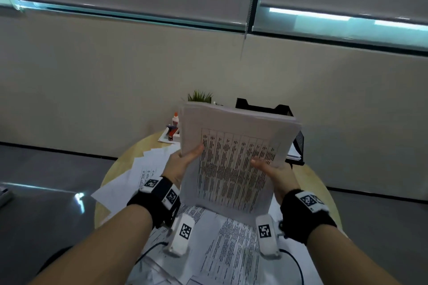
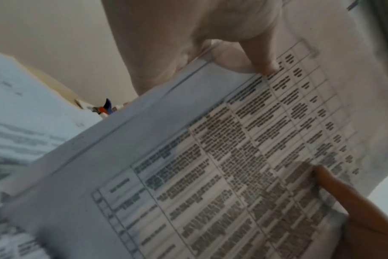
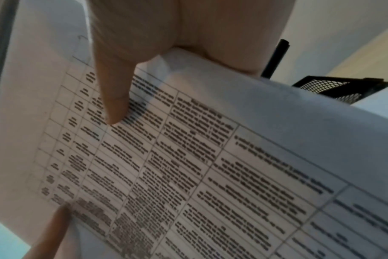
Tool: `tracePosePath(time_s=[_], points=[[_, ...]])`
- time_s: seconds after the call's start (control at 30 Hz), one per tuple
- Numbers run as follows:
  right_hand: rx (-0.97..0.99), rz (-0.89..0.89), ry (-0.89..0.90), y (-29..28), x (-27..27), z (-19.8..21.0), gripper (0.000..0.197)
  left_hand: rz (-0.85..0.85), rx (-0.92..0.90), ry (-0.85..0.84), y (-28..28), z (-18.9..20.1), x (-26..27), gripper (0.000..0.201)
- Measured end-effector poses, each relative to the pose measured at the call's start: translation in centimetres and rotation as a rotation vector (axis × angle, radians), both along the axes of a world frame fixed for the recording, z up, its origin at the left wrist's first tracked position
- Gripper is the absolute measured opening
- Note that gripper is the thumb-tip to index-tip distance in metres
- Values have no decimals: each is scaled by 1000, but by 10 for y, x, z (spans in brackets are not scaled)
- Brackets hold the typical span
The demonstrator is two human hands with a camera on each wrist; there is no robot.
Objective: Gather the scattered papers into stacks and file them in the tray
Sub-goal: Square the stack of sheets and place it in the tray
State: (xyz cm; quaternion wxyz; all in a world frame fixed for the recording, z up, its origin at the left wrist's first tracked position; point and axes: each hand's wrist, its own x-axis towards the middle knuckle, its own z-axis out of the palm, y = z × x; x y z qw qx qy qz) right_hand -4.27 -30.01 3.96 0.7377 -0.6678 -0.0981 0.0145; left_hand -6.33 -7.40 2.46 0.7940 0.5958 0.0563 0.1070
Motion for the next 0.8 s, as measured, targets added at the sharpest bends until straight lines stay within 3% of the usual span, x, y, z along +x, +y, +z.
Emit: tracePosePath(time_s=[0.07, 0.1, 0.2, 0.27, 0.43, 0.63, 0.73, 0.8], points=[[44, -49, 1, 4, 2, 0, 86, 26, -16, -9, -9, 4, 1, 22], [55, -66, -3, 5, 3, 3, 85, 48, -28, -20, -13, 9, 2, 25], [55, -65, -48, 8, 8, 14, 44, 88, -82, -62, -18, 19, 4, 65], [-4, -64, -102, 9, 9, 16, 32, 122, -108, -89, -18, 22, 3, 77], [-18, -87, -102, 4, 12, 10, 30, 70, -186, -126, -10, 24, -1, 47], [-1, -70, -101, -1, 17, 8, 30, -7, -155, -68, -13, 30, 5, 50], [-4, -103, -68, -2, 21, 7, 26, -28, -210, -125, -17, 28, 4, 63], [-2, -101, -53, -2, 22, 7, 24, -26, -236, -200, -19, 25, 2, 53]])
